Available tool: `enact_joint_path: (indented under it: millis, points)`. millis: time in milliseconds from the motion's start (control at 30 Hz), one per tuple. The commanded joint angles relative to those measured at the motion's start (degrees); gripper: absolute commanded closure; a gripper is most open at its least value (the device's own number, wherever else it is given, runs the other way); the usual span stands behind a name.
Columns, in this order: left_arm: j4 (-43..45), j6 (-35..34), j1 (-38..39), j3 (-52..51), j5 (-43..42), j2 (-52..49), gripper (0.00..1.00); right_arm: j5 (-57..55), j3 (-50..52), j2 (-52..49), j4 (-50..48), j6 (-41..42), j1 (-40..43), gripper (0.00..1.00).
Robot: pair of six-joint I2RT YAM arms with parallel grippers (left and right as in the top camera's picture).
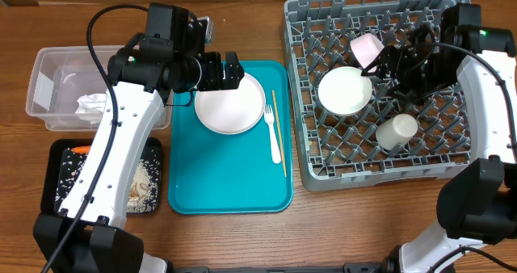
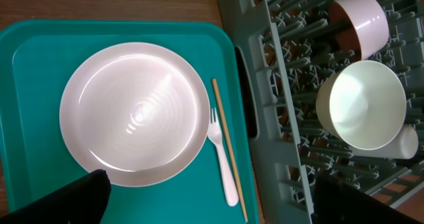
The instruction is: Sort waste into correct bins and load items into the dishwasher
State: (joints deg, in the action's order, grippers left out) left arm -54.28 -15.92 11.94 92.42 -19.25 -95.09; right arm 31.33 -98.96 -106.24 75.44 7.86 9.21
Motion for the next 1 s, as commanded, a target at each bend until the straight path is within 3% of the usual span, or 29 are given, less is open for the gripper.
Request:
enact_joint_path:
  millis: [0, 200, 300, 467, 700, 800, 967]
  points:
    - [0.1, 0.7, -0.3, 1.6, 0.4, 1.3, 0.0, -2.1, 0.4, 1.3, -0.2, -0.4, -0.9, 0.14]
    - [0.1, 0.7, -0.3, 1.6, 0.4, 1.3, 0.0, -5.8, 0.4, 1.3, 0.1, -0.3, -3.0, 0.16]
    - [0.1, 0.7, -0.3, 1.6, 0.4, 1.3, 0.0, -5.9, 0.4, 1.3, 0.2, 0.3, -3.5, 0.26]
    - [0.1, 0.7, -0.3, 1.6, 0.4, 1.3, 0.0, -11.0, 1.4, 1.2, 1.2, 8.3, -3.5, 0.26]
    - [0.1, 0.7, -0.3, 1.6, 0.4, 1.3, 0.0, -4.2, 6.7, 1.2, -0.3, 9.7, -3.5, 0.26]
    - [0.1, 0.7, -0.3, 1.6, 0.4, 1.3, 0.0, -3.0, 10.4, 1.2, -4.0, 13.0, -3.5, 0.27]
    - [0.1, 0.7, -0.3, 1.6, 0.4, 1.3, 0.0, 7.3, 16.7, 1.2, -12.0, 11.5, -3.5, 0.27]
